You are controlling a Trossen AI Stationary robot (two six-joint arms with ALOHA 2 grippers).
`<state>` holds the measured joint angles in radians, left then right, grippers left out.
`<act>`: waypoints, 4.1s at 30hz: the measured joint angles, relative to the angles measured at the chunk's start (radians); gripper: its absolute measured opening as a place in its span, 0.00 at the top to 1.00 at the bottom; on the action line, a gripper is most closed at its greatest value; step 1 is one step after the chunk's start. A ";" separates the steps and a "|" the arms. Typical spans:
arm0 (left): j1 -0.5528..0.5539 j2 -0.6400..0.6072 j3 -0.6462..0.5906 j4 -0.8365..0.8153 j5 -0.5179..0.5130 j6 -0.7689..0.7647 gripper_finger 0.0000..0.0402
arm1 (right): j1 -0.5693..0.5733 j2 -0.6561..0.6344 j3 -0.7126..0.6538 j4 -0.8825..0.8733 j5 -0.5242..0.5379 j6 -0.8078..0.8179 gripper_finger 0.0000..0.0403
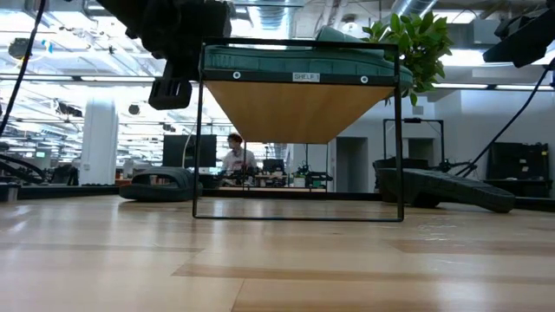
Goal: Pick and place slides into the shelf
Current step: Put the green slipper on the shelf
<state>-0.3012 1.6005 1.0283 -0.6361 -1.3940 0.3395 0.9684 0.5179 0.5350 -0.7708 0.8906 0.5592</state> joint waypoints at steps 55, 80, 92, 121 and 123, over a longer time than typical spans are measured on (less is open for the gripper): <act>-0.014 0.003 0.000 -0.001 0.175 0.028 0.86 | 0.000 0.000 0.000 0.000 -0.001 0.011 0.37; 0.011 0.003 0.002 0.001 0.295 0.025 0.60 | 0.000 0.000 0.000 0.001 -0.001 0.011 0.37; 0.011 0.003 0.002 -0.001 0.299 0.026 0.57 | 0.000 0.000 0.000 0.001 -0.001 0.011 0.37; -0.012 0.003 0.056 -0.236 0.044 -0.012 0.40 | 0.000 0.000 0.000 0.001 -0.001 0.010 0.37; -0.015 0.003 0.085 -0.285 0.042 -0.043 0.40 | 0.000 0.000 0.000 0.001 -0.001 0.010 0.37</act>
<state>-0.3161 1.6035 1.1129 -0.9209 -1.3522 0.2965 0.9684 0.5179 0.5350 -0.7700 0.8898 0.5694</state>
